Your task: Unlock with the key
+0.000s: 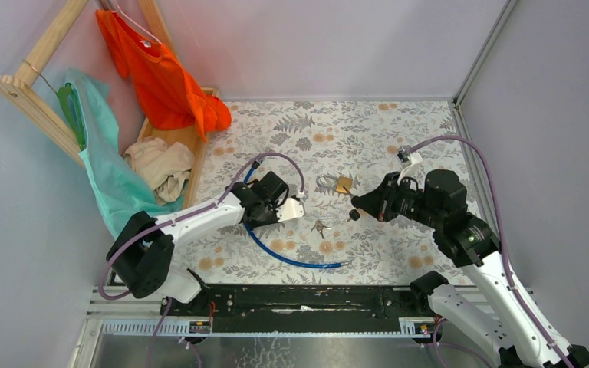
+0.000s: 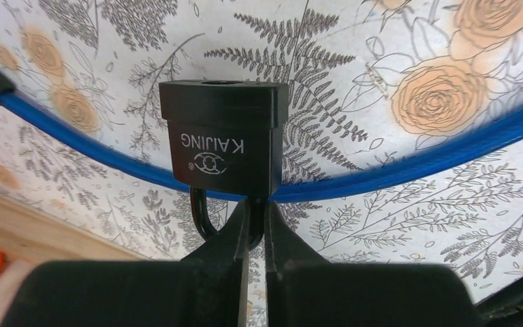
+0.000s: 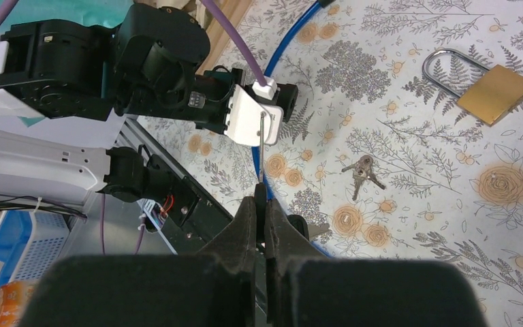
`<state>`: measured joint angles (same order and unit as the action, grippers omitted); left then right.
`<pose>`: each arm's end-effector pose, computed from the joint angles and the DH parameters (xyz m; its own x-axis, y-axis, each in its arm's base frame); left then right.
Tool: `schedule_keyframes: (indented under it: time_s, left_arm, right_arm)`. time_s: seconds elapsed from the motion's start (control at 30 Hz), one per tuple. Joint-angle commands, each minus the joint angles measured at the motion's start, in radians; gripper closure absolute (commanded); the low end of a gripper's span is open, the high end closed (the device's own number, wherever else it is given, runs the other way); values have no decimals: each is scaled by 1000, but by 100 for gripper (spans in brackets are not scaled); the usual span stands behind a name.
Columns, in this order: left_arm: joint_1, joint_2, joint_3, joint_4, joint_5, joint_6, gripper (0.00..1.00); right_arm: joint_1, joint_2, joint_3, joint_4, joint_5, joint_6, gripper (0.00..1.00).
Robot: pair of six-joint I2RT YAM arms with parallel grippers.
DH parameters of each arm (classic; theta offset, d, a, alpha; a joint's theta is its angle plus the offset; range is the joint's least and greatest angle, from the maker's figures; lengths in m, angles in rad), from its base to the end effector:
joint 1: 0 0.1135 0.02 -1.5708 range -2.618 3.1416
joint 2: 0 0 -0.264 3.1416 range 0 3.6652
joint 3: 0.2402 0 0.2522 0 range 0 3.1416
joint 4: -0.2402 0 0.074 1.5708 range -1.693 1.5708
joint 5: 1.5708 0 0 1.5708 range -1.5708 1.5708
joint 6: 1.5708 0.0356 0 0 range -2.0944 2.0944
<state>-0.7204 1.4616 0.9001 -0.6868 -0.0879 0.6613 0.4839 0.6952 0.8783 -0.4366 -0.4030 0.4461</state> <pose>0.2014 -0.1726 0.1925 -0.1718 0.9648 -0.1990 0.9399 0.2210 0.2604 0.1268 0.0824 0.3594 -0.5299 0.1699 -0.8309 -0.5935 0.6256 0.5064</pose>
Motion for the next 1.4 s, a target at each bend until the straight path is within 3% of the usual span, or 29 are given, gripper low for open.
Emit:
schedule_keyframes:
  time_s: [0.0, 0.23, 0.5, 0.63, 1.07, 1.37]
  left_arm:
    - [-51, -18, 82, -76, -109, -56, 96]
    - [-86, 13, 129, -180, -176, -48, 100]
    - [-105, 155, 220, -433, -327, -87, 97]
    - [-117, 217, 255, -526, -321, -138, 93]
    - [-216, 437, 387, -725, -305, -152, 97]
    - [-222, 539, 477, -762, -308, -143, 87]
  right_arm:
    - [-4, -29, 22, 9, 2, 5, 100]
    - [-4, -43, 27, -6, 11, -2, 100]
    - [-4, -42, 49, -23, 21, -12, 100]
    - [-4, -43, 50, -25, 21, -12, 100]
    - [-3, -58, 54, -26, 16, -1, 100]
    - [-4, -79, 53, -29, 12, 1, 100]
